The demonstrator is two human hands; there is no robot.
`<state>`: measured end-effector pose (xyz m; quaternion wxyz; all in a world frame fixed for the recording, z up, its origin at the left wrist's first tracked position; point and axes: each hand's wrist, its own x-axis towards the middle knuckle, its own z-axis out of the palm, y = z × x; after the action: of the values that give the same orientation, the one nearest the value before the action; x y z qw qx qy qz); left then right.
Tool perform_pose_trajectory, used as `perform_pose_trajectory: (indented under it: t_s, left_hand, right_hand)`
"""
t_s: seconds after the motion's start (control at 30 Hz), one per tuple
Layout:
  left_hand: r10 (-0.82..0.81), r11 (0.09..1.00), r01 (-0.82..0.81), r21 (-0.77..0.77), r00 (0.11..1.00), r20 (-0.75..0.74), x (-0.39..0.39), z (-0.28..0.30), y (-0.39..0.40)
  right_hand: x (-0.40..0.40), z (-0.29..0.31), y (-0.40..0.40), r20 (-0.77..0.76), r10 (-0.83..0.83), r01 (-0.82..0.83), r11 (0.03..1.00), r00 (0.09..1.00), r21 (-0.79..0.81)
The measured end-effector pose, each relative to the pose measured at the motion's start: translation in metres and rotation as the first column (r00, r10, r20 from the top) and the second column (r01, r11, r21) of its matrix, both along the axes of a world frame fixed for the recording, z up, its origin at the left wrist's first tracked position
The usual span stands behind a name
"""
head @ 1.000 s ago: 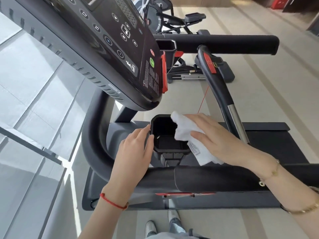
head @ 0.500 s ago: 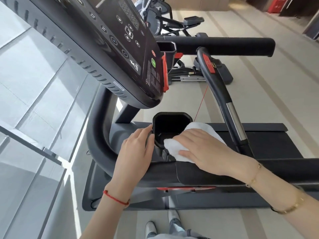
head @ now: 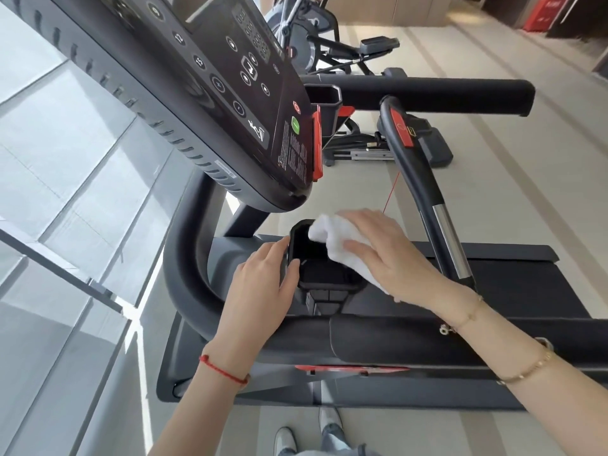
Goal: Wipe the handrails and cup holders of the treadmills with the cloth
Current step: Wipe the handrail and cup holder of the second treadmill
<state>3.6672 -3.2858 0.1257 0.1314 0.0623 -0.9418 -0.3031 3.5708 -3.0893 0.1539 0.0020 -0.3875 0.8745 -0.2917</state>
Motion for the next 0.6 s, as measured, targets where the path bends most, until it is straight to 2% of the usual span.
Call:
perform_pose_trajectory:
  t_s: [0.07,0.23,0.3,0.43,0.5,0.6]
  left_hand:
    - [0.017,1.000,-0.017,-0.006,1.000,0.007,-0.007,-0.001,0.002]
    - [0.054,0.999,-0.054,-0.001,0.998,0.025,-0.020,-0.003,0.006]
    - [0.065,0.998,-0.065,0.009,0.997,0.031,-0.021,-0.005,0.006]
    - [0.073,0.997,-0.074,0.015,0.997,0.039,-0.021,-0.007,0.004]
    - [0.063,0.998,-0.063,0.017,0.997,0.038,-0.022,-0.007,0.005]
    - [0.055,0.998,-0.056,0.026,0.998,0.030,-0.022,-0.007,0.005]
  right_hand:
    - [-0.018,-0.002,-0.014,-0.143,-0.065,0.072,0.996,0.988,0.043]
    - [-0.041,-0.028,-0.055,-0.315,0.026,0.105,0.913,0.949,0.393]
    - [-0.046,-0.024,-0.051,-0.247,0.020,0.081,0.916,0.969,0.393]
    - [-0.056,-0.021,-0.008,0.050,-0.055,0.036,0.943,0.997,0.330]
    - [-0.056,-0.018,-0.009,0.053,-0.031,0.012,0.944,0.998,0.331]
    - [-0.059,-0.016,-0.048,-0.063,0.120,-0.090,0.929,0.991,0.360]
